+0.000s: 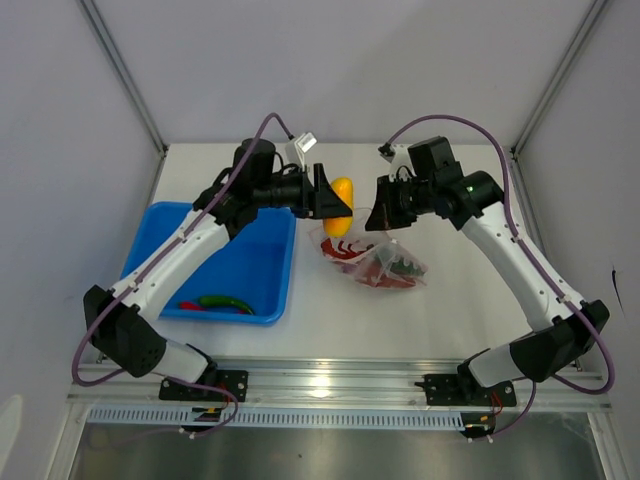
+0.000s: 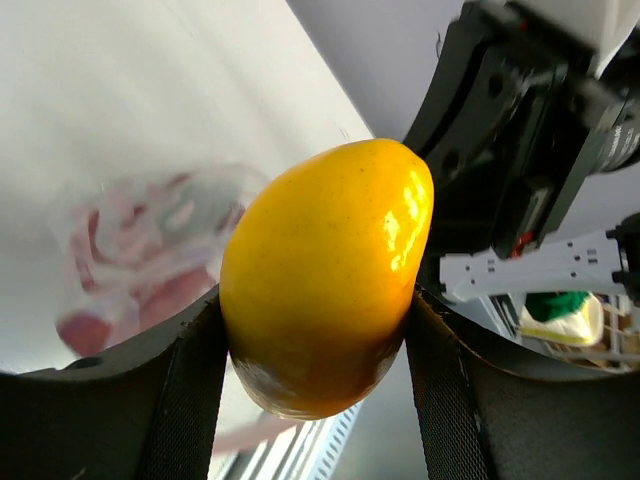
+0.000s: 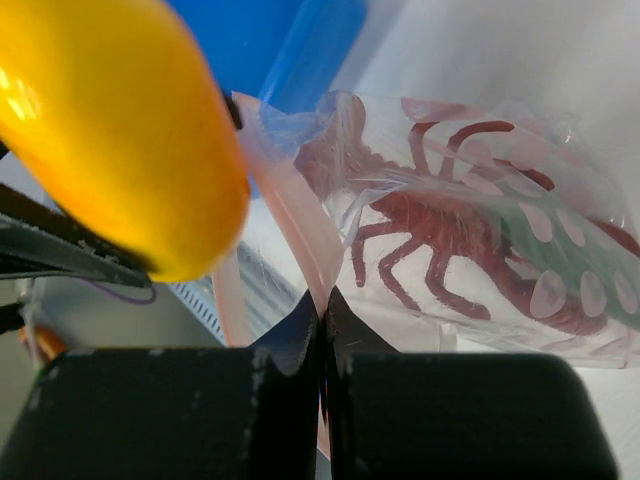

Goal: Place the food in the zip-top bag and seal the zipper
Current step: Place the fake fruit in the zipper food storage bag.

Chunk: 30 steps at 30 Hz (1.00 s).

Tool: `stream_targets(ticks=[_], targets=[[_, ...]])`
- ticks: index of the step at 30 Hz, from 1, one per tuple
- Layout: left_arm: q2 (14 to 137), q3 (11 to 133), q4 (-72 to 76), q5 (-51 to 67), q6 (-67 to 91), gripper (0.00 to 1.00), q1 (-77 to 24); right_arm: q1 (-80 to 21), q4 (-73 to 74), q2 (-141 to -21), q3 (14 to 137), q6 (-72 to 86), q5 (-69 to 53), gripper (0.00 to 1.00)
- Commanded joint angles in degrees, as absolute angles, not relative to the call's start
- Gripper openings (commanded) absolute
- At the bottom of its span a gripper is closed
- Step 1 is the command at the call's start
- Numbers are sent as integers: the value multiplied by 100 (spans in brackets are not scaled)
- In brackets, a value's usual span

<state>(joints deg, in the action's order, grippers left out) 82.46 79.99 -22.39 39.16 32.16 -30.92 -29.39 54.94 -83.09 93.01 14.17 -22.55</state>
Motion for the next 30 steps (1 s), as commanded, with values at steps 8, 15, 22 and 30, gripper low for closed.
stream_targets(ticks=[8, 15, 22, 30], targets=[[7708, 7789, -748, 3226, 2874, 1, -3384, -2628, 5326, -8481, 9686, 1801, -4095, 0], [7365, 7085, -35, 3471, 2742, 7, -3480, -2364, 5045, -8367, 9624, 2171, -4552, 0], [7383, 6829, 290, 3656, 2839, 31, -3612, -2180, 4808, -8253, 9519, 2470, -4729, 0], [6646, 6381, 115, 2524, 2462, 99, -3612, -2057, 4764, -8086, 9396, 2557, -4650, 0]])
